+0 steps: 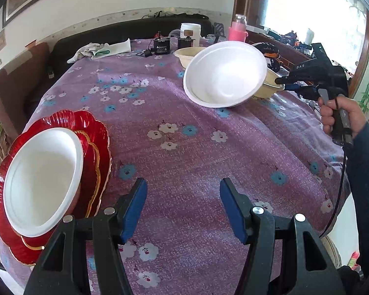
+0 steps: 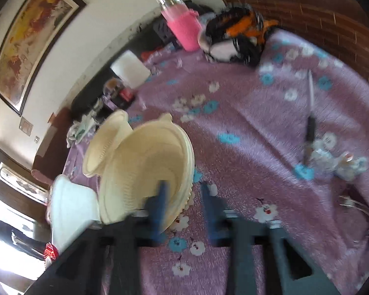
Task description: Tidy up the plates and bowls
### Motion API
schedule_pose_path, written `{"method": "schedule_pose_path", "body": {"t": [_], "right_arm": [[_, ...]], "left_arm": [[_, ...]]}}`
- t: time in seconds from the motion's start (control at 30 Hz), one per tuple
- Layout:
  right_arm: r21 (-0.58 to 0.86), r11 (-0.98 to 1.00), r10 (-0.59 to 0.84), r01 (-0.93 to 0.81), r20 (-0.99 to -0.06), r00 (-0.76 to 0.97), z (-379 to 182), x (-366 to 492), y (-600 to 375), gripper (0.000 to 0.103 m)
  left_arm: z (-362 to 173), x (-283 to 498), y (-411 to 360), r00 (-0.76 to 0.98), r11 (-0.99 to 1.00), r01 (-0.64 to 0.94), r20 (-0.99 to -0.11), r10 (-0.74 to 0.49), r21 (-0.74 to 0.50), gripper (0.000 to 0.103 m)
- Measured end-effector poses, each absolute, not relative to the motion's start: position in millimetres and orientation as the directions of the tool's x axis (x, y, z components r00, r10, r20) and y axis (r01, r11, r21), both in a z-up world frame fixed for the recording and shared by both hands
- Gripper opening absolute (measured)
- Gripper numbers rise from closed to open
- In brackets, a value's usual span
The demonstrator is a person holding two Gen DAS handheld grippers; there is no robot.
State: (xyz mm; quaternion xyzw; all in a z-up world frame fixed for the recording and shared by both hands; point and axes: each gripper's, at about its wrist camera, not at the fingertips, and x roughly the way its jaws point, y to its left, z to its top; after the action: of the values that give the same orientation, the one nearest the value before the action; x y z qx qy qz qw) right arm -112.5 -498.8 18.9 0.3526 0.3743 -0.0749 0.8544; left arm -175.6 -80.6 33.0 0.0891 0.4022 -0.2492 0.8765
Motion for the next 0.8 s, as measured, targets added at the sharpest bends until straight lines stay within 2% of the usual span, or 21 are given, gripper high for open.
{"method": "schedule_pose_path", "body": {"t": [0.1, 0.2, 0.5, 0.67, 0.8], "right_arm": [[0.567, 0.728, 0.141, 0.386, -0.675, 0.724, 17, -119, -497, 0.014], [0.648, 0.664, 0.186, 0.372, -0.625, 0.758, 23, -146, -492, 0.011], [0.738, 0.588, 0.281, 0.331, -0.57, 0.772, 32, -234, -461, 0.011], [0.704, 0.644, 0.312, 0.299, -0.599, 0.737, 33, -266, -446, 0.016], [0.618, 0.74, 0.259, 0.267, -0.628, 0.734, 46, -283, -443, 0.022]], "left_arm": [[30, -174, -82, 0.547, 0.86, 0.509, -0.754, -0.364, -0.046, 0.061], [29, -172, -83, 0.541, 0.859, 0.51, -0.756, -0.367, -0.053, 0.061], [29, -174, -84, 0.531, 0.85, 0.522, -0.754, -0.387, -0.068, 0.061], [33, -174, -91, 0.517, 0.839, 0.537, -0.753, -0.407, -0.086, 0.061], [36, -175, -99, 0.5, 0.826, 0.555, -0.755, -0.424, -0.097, 0.061]]}}
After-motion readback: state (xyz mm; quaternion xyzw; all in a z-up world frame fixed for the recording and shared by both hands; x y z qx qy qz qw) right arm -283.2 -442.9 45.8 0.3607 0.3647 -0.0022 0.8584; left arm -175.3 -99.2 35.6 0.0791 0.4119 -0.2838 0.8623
